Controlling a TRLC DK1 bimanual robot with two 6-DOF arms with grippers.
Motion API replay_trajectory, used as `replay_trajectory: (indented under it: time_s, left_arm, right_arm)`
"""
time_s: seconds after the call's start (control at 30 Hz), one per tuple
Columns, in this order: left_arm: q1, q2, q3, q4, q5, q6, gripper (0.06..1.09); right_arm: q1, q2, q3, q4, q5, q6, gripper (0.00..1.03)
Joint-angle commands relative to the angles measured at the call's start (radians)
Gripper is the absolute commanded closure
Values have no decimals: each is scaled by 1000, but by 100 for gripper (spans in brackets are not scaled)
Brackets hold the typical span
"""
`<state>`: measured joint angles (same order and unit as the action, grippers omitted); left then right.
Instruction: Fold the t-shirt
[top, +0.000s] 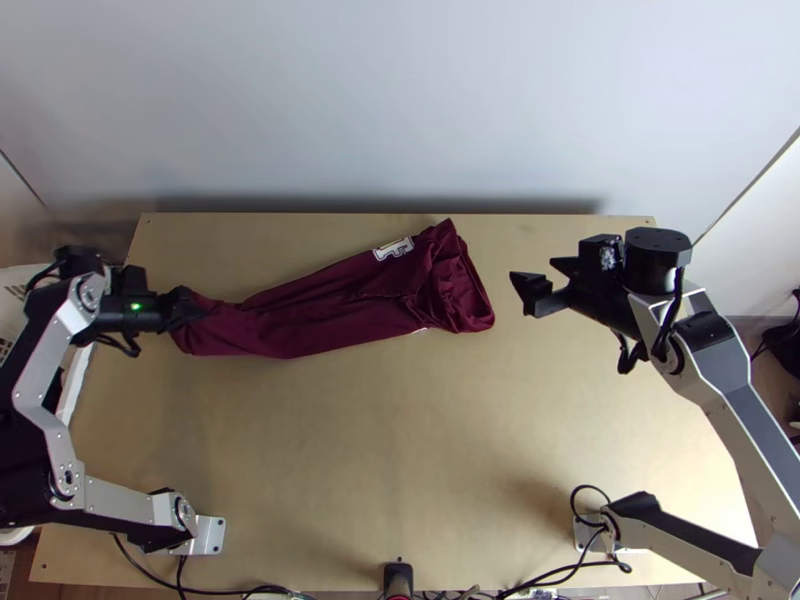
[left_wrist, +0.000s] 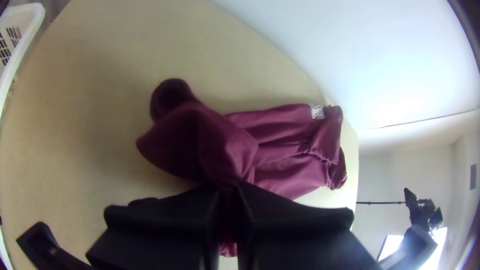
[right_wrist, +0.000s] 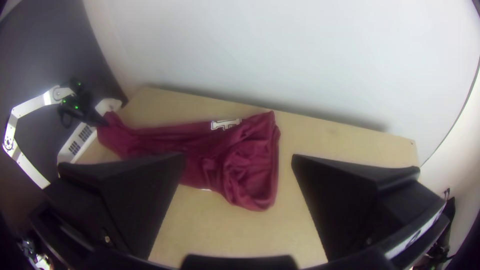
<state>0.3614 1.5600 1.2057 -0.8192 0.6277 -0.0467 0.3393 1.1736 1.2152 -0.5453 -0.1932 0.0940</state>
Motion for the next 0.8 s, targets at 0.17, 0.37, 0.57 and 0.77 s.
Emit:
replay_trajectory:
  time_s: [0.17,0.37,0.57,0.77]
  left_arm:
    - [-202,71,114,23,-56,-107,105]
    - [-314,94,169,35,-83,-165,105]
    - [-397,135,233,40,-108,-203,105]
    - [-484,175,295,48,-131,-239,105]
  right_arm:
    - [7,-14,-37,22,3,6,5]
    - [4,-43,-86,36,11,6,5]
    - [-6,-68,-120,53,14,6,5]
    - [-11,-75,-143,62,14,9,5]
